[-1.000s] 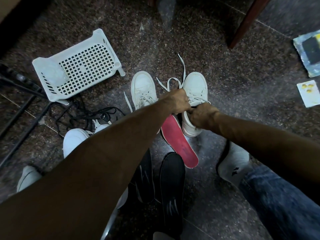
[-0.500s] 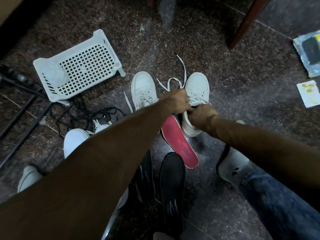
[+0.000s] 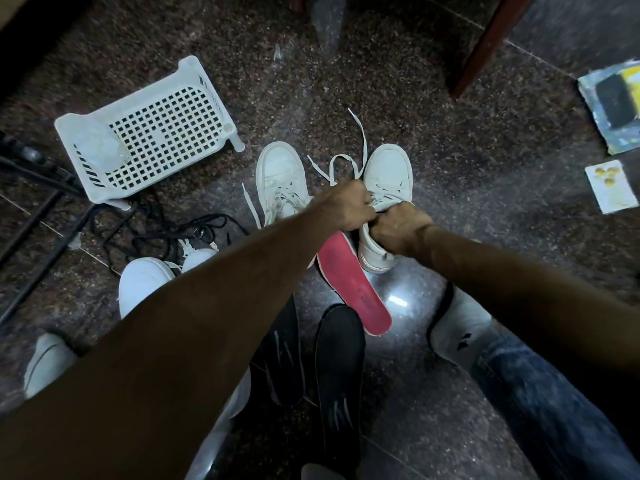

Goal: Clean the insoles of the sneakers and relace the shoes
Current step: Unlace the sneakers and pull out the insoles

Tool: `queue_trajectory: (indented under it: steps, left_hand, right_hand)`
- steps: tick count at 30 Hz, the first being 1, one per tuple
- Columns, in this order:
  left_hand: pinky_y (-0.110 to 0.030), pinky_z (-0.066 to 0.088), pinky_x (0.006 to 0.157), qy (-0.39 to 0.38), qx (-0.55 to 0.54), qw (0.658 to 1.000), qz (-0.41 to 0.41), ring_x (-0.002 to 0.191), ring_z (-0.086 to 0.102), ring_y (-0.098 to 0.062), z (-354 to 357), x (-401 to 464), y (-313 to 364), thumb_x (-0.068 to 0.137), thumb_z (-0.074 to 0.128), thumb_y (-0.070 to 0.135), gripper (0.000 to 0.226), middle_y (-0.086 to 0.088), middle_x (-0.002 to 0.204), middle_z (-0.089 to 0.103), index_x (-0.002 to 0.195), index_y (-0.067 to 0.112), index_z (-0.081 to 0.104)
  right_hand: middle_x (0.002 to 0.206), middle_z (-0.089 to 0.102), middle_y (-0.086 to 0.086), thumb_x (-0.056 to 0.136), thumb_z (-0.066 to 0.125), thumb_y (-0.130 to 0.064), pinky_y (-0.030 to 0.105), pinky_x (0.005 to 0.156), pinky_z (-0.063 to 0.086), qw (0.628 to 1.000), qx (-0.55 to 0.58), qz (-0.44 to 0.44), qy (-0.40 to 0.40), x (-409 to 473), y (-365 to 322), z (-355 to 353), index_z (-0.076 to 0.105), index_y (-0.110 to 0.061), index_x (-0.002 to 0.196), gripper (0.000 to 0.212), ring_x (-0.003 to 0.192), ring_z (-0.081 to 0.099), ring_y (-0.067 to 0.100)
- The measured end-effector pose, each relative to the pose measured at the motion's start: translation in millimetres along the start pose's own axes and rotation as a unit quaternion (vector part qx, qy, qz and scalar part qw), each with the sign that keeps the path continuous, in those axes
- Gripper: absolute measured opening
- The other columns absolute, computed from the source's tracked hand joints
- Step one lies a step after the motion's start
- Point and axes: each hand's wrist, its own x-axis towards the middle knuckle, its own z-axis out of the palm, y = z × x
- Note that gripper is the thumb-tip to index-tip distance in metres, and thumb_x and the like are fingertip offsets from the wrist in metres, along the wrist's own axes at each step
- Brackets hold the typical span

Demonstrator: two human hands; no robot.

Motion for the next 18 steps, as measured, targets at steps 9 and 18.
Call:
queue_trajectory:
  steps: [9, 18]
  left_hand:
    - [-0.031, 0.053, 0.051, -0.041, 0.007, 0.998, 0.038, 0.059, 0.063, -0.024, 10, -4, -6, 0.095, 0.055, 0.025, 0.028, -0.016, 0.079, 0.066, 0.111, 0.006, 0.067]
    - [-0.038, 0.049, 0.092, -0.039, 0.048, 0.997, 0.042, 0.099, 0.063, -0.027, 18, 4, -11, 0.092, 0.060, 0.031, 0.026, -0.010, 0.106, 0.070, 0.105, 0.011, 0.068]
  right_hand:
    - [0.125, 0.060, -0.003, 0.092, 0.051, -0.029, 0.030, 0.079, 0.045, 0.993, 0.095, -0.055, 0.042, -21, 23, 13, 0.062, -0.022, 0.119, 0.029, 0.112, 0.058, 0.023]
    - [0.107, 0.068, -0.005, 0.084, 0.058, -0.029, 0.036, 0.073, 0.052, 0.947, 0.285, -0.081, 0.125, -29, 39, 31, 0.070, -0.023, 0.104, 0.024, 0.093, 0.065, 0.024]
